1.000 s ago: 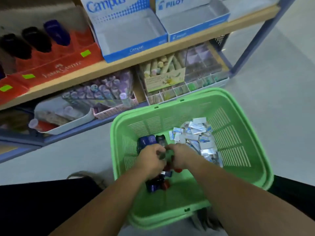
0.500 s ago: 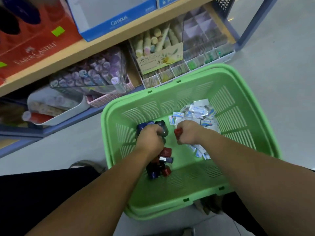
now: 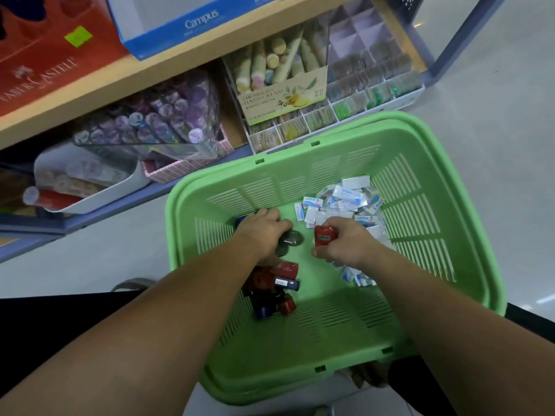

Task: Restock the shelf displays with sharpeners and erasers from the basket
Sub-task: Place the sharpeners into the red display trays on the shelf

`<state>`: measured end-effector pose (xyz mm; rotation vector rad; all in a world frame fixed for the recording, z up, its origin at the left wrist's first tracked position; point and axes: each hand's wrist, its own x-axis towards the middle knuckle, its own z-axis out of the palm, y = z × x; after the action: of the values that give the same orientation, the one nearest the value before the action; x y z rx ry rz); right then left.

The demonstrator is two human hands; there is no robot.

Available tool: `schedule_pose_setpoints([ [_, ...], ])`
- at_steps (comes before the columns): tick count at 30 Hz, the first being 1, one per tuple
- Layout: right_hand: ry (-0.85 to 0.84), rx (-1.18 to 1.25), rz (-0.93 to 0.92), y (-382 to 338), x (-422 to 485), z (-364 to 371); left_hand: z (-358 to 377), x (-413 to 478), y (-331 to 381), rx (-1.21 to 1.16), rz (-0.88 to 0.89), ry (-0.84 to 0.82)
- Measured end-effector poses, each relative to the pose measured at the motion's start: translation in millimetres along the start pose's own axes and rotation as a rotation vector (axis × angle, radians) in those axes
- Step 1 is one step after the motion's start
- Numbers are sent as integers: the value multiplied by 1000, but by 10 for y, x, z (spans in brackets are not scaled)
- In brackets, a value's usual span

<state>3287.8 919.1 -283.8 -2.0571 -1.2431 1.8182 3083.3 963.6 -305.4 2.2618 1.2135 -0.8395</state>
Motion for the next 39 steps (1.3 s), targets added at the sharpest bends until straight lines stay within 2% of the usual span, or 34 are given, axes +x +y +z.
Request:
schedule_pose_setpoints([
  [5, -44, 105, 43, 31, 21, 33, 7, 31, 46, -99, 51, -19],
  [12, -53, 119, 51, -130, 2, 6, -114, -16, 59, -282, -23, 43],
  [15, -45, -44, -3, -270, -34, -35, -322, -126, 97, -493, -75, 47],
  [16, -31, -29, -7, -331, -63, -46, -417, -205, 102, -576, -87, 43],
  [20, -14, 291, 13, -674, -202, -107, -805, -649, 110, -1048, -153, 64],
  [23, -237, 441, -28, -1103, -362, -107, -1022, -1042, -5, -1357, -189, 112],
  [25, -380, 443, -38, -1405, -486, -75, -1164, -1306, -175, -1384, -225, 182],
  [26, -423, 370, -48, -1553, -558, -56, -1243, -1454, -266, -1371, -236, 212],
  [29, -492, 152, -87, -1995, -798, 8, -1443, -1916, -534, -1304, -198, 290],
  [32, -592, 118, -156, -2420, -1086, 98, -1606, -2330, -702, -1234, -150, 315],
  [34, -583, 45, -247, -2676, -1251, 220, -1705, -2611, -821, -1175, -137, 308],
  [36, -499, -13, -352, -2846, -1394, 356, -1796, -2833, -914, -1099, -104, 290],
  [39, -378, 20, -499, -3056, -1557, 575, -1927, -3128, -1135, -1045, -129, 375],
])
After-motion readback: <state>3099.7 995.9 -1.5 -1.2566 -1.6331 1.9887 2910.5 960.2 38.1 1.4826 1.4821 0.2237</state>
